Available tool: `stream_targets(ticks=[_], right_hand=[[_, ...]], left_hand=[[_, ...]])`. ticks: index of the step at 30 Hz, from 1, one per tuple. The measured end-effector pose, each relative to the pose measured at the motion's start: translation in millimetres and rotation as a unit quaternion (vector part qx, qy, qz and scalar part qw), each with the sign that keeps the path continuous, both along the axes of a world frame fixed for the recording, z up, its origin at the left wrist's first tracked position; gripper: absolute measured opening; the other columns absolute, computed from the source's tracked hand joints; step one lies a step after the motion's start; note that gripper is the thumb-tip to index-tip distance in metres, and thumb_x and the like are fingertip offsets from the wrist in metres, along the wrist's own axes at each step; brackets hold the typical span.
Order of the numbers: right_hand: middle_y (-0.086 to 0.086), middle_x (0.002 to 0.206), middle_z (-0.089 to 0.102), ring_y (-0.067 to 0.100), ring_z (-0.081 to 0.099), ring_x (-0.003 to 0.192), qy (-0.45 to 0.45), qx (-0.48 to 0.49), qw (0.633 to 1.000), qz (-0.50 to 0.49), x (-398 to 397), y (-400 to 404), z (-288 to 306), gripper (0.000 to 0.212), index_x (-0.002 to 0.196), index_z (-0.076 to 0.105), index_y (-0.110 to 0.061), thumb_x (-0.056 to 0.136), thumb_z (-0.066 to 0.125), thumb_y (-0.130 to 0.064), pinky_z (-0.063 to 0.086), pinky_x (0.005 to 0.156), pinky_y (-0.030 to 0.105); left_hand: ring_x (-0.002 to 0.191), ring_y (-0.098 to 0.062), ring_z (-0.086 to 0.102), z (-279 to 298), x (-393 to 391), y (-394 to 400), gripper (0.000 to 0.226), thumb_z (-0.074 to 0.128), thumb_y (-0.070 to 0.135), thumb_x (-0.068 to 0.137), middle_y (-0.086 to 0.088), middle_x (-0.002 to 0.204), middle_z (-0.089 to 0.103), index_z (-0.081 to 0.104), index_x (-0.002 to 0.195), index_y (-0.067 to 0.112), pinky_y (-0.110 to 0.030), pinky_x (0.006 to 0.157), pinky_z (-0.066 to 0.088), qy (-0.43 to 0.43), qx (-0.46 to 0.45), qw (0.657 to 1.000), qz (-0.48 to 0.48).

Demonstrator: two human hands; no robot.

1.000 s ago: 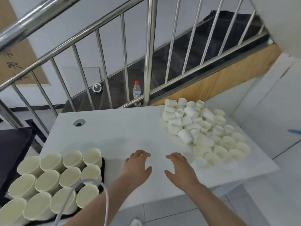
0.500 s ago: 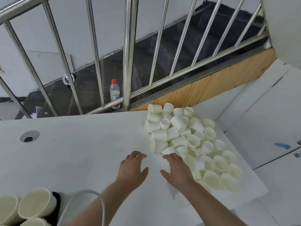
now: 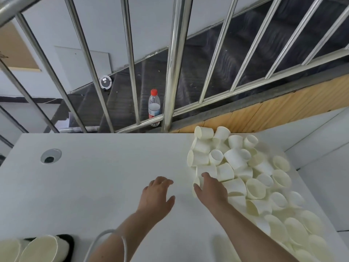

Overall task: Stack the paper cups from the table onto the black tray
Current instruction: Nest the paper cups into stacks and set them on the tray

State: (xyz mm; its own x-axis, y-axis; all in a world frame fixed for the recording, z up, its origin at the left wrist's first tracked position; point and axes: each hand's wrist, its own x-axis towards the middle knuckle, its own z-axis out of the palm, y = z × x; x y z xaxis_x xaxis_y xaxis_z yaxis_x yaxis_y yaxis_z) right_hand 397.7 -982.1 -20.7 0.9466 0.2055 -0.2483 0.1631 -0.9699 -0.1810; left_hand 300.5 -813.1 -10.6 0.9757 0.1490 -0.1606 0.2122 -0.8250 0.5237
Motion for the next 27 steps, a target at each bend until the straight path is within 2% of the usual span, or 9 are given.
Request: stream_targets(ticks=[2,5,7,10,13,16,19,24,27], right_hand=[[-0.002,0.110,0.065,0.020,0.063,0.104,0.004,-0.012,1.000,0.011,3,1,-5,0.037,0.125,0.045,-0.019,0.097,0.046,-0.043,0.048,0.079,0.032],[-0.003,0.093,0.065,0.019,0.064,0.088,-0.003,-0.013,0.999,0.031,8,-2,-13,0.018,0.105,0.049,-0.019,0.094,0.046,-0.034,0.044,0.066,0.029],[-0.003,0.085,0.064,0.019,0.063,0.080,-0.003,-0.010,0.999,0.038,9,-4,-14,0.014,0.099,0.052,-0.018,0.092,0.045,-0.027,0.045,0.063,0.029],[-0.004,0.091,0.066,0.019,0.063,0.083,-0.014,0.009,0.999,0.042,9,-8,-10,0.023,0.108,0.058,-0.018,0.090,0.044,-0.022,0.051,0.070,0.031],[-0.008,0.092,0.067,0.012,0.061,0.082,-0.024,0.084,0.996,0.027,7,-11,-4,0.031,0.119,0.059,-0.022,0.090,0.048,-0.024,0.046,0.068,0.026],[-0.013,0.073,0.057,0.003,0.053,0.067,0.036,0.183,0.983,0.003,1,-10,-6,0.029,0.117,0.061,-0.023,0.089,0.055,-0.024,0.045,0.063,0.020],[-0.009,0.074,0.059,0.007,0.058,0.070,0.105,0.230,0.968,-0.003,-7,-6,-14,0.022,0.111,0.062,-0.023,0.090,0.058,-0.024,0.055,0.071,0.027],[-0.010,0.081,0.061,0.006,0.058,0.073,0.138,0.254,0.957,0.020,-13,0,-20,0.019,0.111,0.062,-0.022,0.093,0.059,-0.026,0.052,0.071,0.020],[-0.011,0.081,0.061,0.005,0.058,0.074,0.121,0.258,0.959,-0.001,-10,-2,-21,0.021,0.109,0.063,-0.022,0.092,0.060,-0.033,0.052,0.071,0.022]], left_hand=[[0.127,-0.012,0.043,-5,1,0,0.049,0.052,0.038,0.092,0.011,0.140,0.040,0.041,0.138,0.029,-0.028,0.104,0.038,0.007,0.001,1.000,0.003],[0.127,-0.012,0.043,-10,4,-3,0.049,0.052,0.038,0.092,0.011,0.141,0.040,0.041,0.139,0.029,-0.027,0.104,0.038,0.009,-0.003,1.000,0.003],[0.127,-0.011,0.043,-12,7,-5,0.049,0.052,0.039,0.092,0.012,0.141,0.040,0.040,0.139,0.030,-0.027,0.104,0.038,0.009,-0.001,1.000,0.003],[0.127,-0.012,0.043,-14,13,-12,0.054,0.054,0.040,0.091,0.011,0.142,0.039,0.037,0.141,0.030,-0.028,0.105,0.037,0.015,-0.004,1.000,-0.002],[0.131,-0.012,0.039,-16,17,-19,0.067,0.059,0.043,0.087,0.011,0.146,0.035,0.029,0.145,0.028,-0.028,0.106,0.037,0.031,-0.011,0.999,-0.012],[0.132,-0.012,0.037,-20,17,-25,0.084,0.064,0.046,0.082,0.010,0.147,0.031,0.017,0.149,0.027,-0.027,0.102,0.040,0.043,-0.023,0.999,-0.015],[0.133,-0.012,0.036,-25,16,-28,0.093,0.068,0.045,0.080,0.009,0.148,0.028,0.010,0.150,0.025,-0.026,0.099,0.042,0.048,-0.032,0.998,-0.015],[0.133,-0.012,0.035,-30,16,-29,0.088,0.066,0.042,0.081,0.009,0.148,0.028,0.013,0.150,0.024,-0.026,0.099,0.043,0.052,-0.020,0.998,-0.017],[0.132,-0.014,0.034,-31,17,-25,0.082,0.062,0.037,0.084,0.008,0.146,0.029,0.016,0.149,0.023,-0.025,0.097,0.044,0.051,-0.006,0.999,-0.008]])
